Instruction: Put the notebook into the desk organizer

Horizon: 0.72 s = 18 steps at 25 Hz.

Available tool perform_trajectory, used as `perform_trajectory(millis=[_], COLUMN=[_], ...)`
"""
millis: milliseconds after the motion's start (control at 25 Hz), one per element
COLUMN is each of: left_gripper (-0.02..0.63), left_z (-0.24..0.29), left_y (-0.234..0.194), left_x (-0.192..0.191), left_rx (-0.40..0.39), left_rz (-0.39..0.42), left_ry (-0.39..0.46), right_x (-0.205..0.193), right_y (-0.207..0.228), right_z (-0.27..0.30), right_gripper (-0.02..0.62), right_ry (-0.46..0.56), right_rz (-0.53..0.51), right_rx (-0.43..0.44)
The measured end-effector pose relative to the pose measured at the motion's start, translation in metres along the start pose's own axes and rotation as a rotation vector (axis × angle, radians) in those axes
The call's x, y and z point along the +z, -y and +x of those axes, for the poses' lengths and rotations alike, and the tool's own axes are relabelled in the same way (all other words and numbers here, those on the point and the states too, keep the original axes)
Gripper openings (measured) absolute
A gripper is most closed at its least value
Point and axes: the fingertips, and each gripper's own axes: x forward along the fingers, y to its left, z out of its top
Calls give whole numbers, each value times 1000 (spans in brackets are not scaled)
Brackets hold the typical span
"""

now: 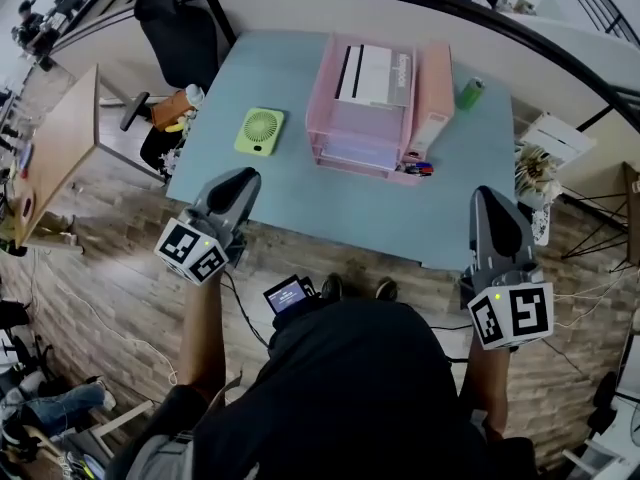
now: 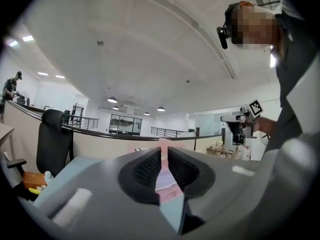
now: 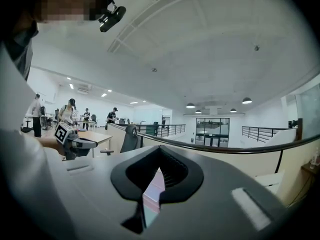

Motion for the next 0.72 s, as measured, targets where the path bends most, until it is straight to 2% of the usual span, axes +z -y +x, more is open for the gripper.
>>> perform_trajectory(millis=[160, 360, 720], left_gripper=[100, 101, 101], left_z=[-10, -6, -1], left_y=[15, 38, 55], left_x=[11, 14, 7], left_rx=[23, -35, -82], left_rz=[17, 29, 21], left_ry=[5, -6, -21], right_x=[-1, -1, -8], right_y=[-4, -4, -1], right_z=[-3, -6, -15], right_gripper=[2, 3, 3], right_ry=[-3, -8, -20], right_rz=[1, -3, 0], right_rx=[11, 5, -13])
